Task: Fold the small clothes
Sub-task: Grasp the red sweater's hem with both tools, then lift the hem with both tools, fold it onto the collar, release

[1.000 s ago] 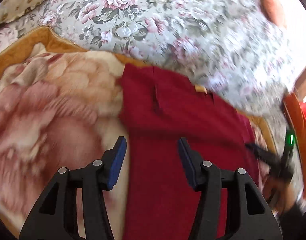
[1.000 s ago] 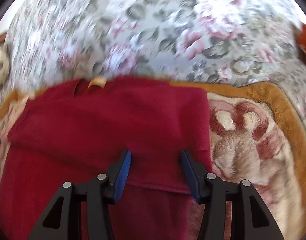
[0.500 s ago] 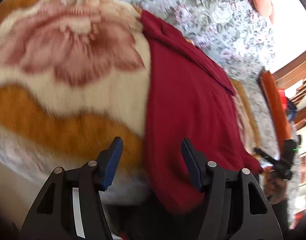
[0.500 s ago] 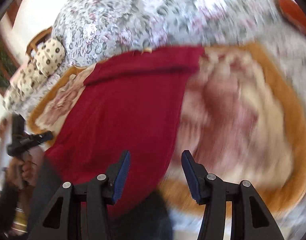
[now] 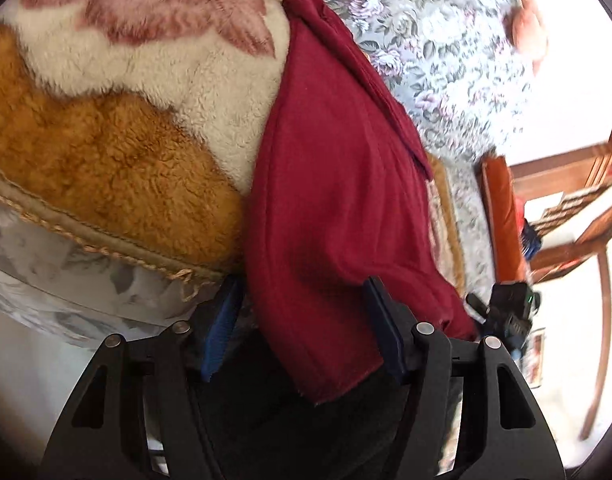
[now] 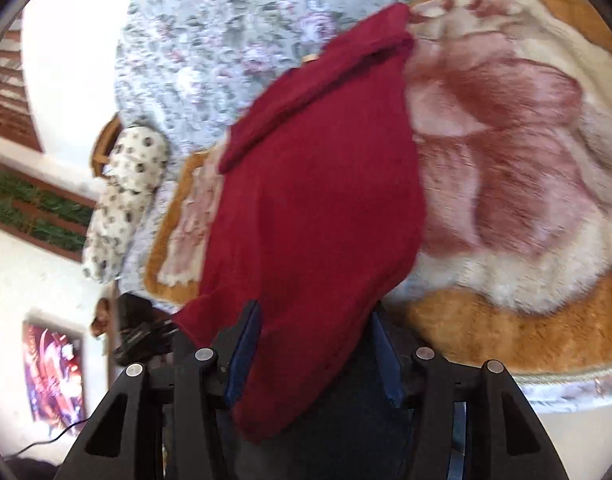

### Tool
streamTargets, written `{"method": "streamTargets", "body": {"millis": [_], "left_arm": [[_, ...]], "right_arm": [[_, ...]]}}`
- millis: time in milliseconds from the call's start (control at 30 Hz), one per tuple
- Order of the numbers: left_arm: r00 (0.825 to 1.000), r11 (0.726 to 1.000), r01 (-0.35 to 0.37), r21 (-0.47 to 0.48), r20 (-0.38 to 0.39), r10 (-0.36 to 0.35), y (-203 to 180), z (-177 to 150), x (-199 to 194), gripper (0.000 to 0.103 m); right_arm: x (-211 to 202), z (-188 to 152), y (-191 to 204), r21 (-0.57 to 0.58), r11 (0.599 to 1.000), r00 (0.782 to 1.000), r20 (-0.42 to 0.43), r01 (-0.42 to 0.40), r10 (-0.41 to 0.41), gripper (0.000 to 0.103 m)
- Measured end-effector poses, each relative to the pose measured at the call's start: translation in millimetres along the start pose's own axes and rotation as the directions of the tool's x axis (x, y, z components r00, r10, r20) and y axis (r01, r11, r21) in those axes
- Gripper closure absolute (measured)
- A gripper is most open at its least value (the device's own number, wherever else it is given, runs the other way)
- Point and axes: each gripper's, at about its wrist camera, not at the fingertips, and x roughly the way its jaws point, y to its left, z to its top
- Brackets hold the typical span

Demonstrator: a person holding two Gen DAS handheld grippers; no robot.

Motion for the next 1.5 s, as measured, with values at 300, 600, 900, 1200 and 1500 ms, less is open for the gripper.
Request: {"method": "streamTargets", "body": {"millis": [300,600,900,1200,1500], "left_arm": [[0.987,0.983,0.159,-0.087,-0.022,-0.161,-7,-1,-5,0.042],[0.994,0.993,0.105,-0.048,0.024,-0.104,-9,-5,-5,0.092],[0.971,0.987,0.096,0.128,0.205,-0.121,-53,-30,-71,0.097],[0.9,0.957,0.223,0.188,0.339,-0.276,-76,-87,-150,0.097],[0.872,0.949,0.297,0.103,0.376,-0.314,-84,-29,-118,0.097]], "right_arm": [[-15,-21,4,0.0,0.998,0.996,0.066,-0.058,0.058,0.061],[-12,-25,13,-0.089,0.995,0.997,0.07,0.046,-0.039,0.093],[-60,-58,67,-0.316,0.942,0.987,0.145,0.109,-0.065,0.097],[-123,-99,98,-0.328,0.944,0.984,0.15,-0.044,0.098,0.097],[-116,-44,47,-0.061,0.966,0.928,0.27,-0.25,0.257,0.097]]}}
